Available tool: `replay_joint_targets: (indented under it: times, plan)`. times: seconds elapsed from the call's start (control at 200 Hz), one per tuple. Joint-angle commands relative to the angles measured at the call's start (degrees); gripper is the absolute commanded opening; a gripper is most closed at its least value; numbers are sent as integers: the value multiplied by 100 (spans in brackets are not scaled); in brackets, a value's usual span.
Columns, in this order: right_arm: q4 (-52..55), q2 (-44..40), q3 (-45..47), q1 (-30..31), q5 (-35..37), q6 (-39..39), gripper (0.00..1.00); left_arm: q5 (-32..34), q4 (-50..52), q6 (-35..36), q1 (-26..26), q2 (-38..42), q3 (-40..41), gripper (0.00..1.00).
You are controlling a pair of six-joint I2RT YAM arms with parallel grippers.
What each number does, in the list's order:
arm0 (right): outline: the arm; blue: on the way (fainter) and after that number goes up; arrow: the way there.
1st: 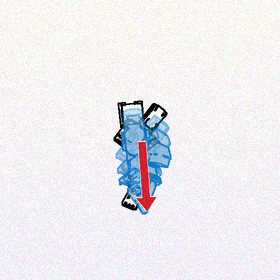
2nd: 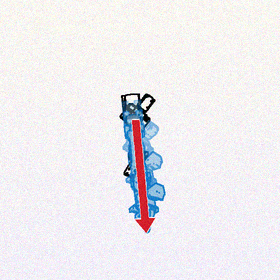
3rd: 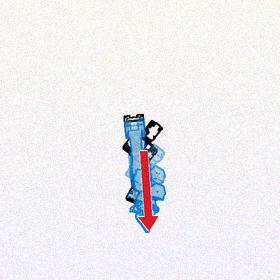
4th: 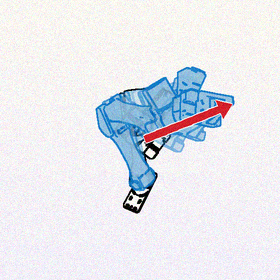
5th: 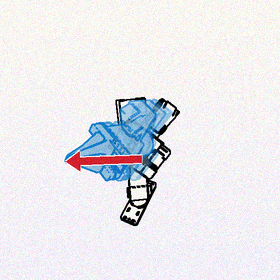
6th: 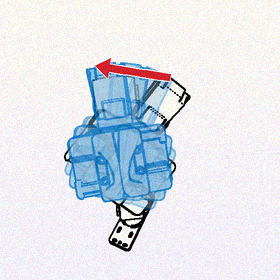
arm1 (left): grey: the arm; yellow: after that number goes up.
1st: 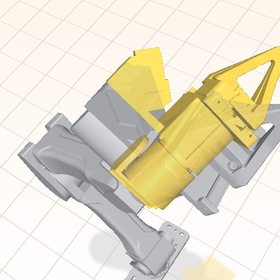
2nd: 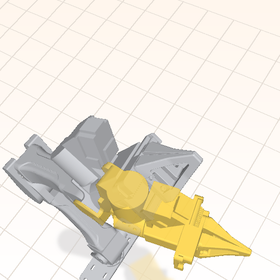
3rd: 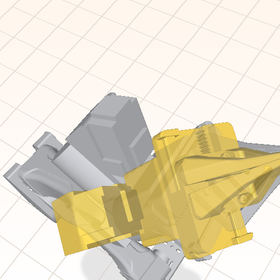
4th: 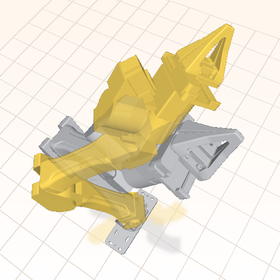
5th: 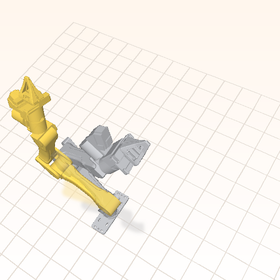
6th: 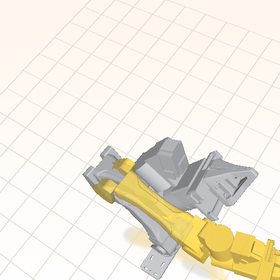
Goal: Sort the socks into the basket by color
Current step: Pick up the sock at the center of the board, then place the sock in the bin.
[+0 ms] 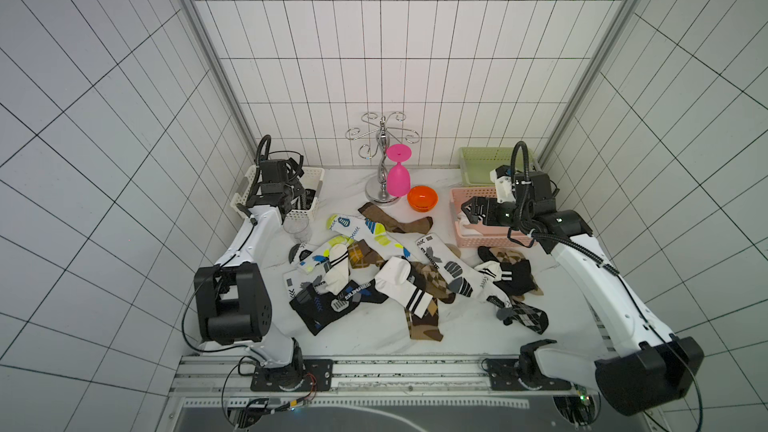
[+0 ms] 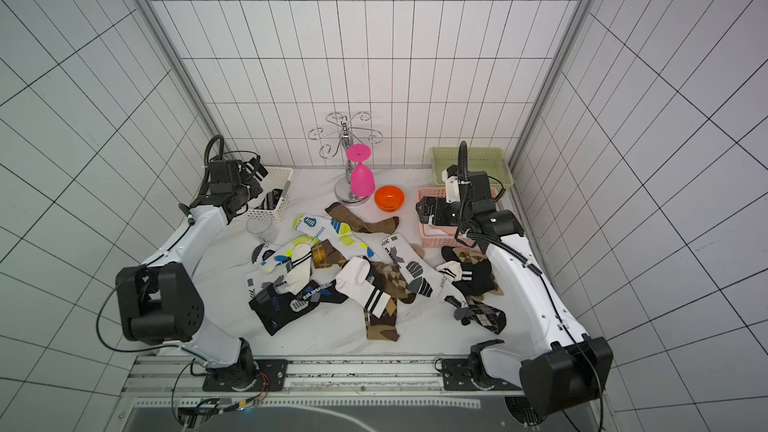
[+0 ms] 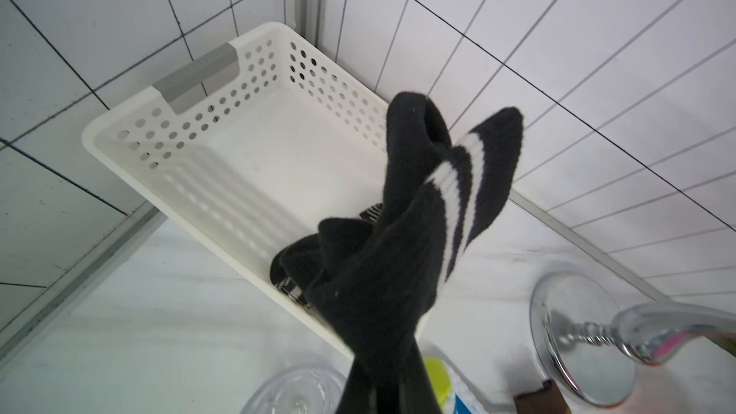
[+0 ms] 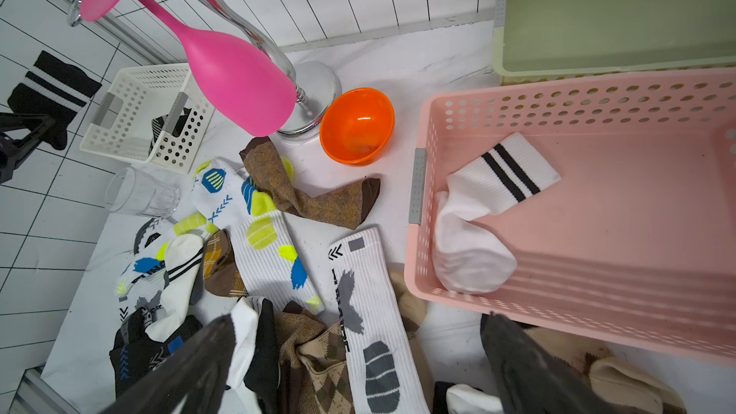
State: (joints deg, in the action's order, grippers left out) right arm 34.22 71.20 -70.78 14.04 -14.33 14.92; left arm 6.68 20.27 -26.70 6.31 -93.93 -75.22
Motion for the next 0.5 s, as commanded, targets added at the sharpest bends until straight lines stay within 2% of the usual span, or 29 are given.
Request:
replay_joint_targets:
  times: [0.0, 0.17, 0.285, 0.405, 0.495]
  plan:
    - [112, 157, -114, 53, -105, -68, 99, -21, -215, 167, 154, -531, -440, 0]
    - [10, 508, -324, 51, -209, -76, 99, 18, -21, 202, 398, -1440, -985, 0]
    - [-31, 768, -463, 46, -300, -106, 99, -185, 168, 182, 529, -1974, -1368, 2]
    - [-56, 1044, -601, 54, -364, -125, 99, -184, 101, 209, 547, -2247, -1485, 3]
    - [-73, 1260, -683, 55, -441, -160, 99, -193, 75, 192, 547, -2386, -1520, 9]
